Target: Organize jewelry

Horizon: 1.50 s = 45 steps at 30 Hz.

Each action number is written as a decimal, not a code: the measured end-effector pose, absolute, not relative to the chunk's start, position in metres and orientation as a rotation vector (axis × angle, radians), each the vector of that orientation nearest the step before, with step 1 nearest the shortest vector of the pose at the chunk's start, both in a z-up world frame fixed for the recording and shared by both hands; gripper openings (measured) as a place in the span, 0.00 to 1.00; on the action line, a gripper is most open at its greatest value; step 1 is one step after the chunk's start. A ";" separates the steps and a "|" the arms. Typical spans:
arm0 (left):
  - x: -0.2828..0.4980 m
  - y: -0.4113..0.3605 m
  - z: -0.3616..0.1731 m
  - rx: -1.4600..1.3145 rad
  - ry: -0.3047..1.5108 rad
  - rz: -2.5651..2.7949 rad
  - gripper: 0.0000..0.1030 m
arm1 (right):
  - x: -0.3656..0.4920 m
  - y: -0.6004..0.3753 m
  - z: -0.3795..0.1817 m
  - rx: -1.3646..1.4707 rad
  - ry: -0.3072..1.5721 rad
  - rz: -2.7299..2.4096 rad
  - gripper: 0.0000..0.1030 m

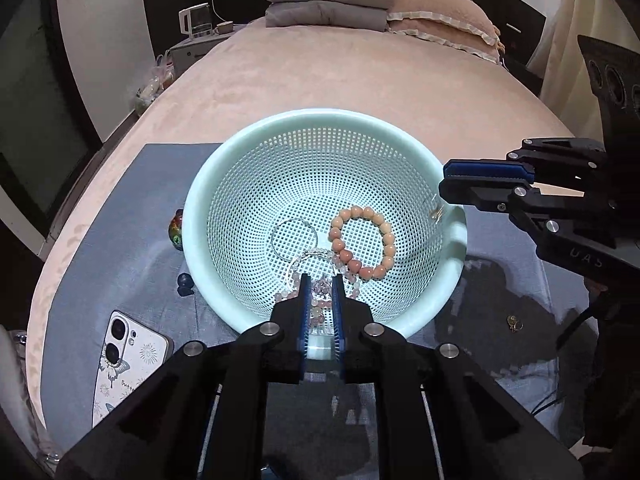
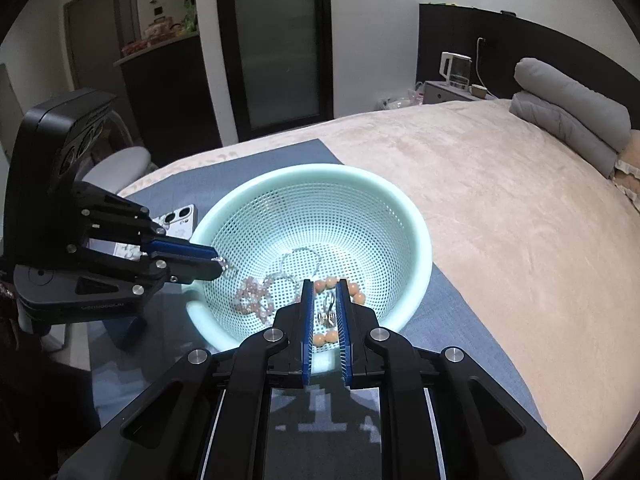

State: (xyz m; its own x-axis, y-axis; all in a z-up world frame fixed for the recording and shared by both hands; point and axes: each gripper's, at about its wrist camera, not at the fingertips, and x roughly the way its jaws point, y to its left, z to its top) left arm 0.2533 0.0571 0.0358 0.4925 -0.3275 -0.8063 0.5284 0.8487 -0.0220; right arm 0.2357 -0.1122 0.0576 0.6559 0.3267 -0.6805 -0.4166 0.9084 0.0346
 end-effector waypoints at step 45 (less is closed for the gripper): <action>0.213 0.022 -0.041 0.157 0.989 -0.499 0.63 | 0.101 -0.177 -0.039 -0.161 0.858 0.383 0.58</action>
